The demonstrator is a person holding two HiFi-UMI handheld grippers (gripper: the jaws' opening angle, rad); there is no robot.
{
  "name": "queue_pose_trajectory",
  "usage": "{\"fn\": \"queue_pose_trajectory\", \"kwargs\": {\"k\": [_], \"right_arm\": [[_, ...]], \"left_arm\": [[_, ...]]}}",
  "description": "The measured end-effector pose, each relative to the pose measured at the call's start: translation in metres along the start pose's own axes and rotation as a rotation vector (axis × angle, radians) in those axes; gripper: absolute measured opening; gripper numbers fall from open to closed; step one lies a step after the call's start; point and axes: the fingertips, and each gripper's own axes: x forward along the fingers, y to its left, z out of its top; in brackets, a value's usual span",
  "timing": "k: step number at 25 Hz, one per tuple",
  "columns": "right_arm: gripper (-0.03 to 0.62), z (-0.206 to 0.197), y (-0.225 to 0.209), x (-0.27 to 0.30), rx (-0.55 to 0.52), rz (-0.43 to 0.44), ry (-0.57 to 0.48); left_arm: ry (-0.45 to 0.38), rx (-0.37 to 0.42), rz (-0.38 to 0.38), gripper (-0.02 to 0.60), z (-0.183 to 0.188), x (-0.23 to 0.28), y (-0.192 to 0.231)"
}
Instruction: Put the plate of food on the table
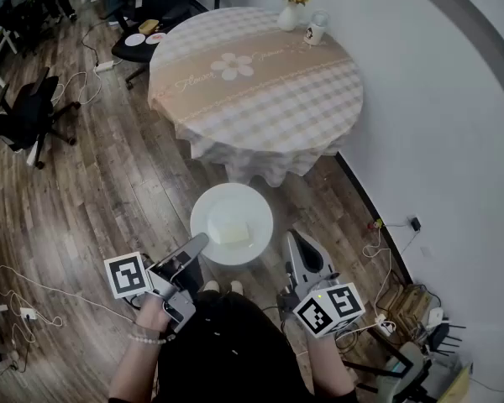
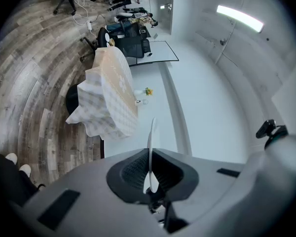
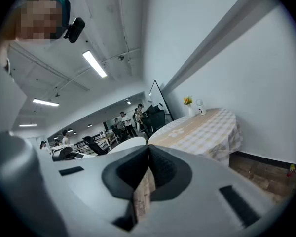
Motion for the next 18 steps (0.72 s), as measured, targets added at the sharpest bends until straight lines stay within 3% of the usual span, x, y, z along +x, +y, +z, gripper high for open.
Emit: {"fn": "queue_pose_trajectory", "kwargs": {"k": [18], "right_arm": [[0.0,-0.01,0.004,0.012,-0.003,0.015,0.055]], "left_arm": [[-0.014,0.011,-0.009,0.008,0.009,-0.002,0.001]]}}
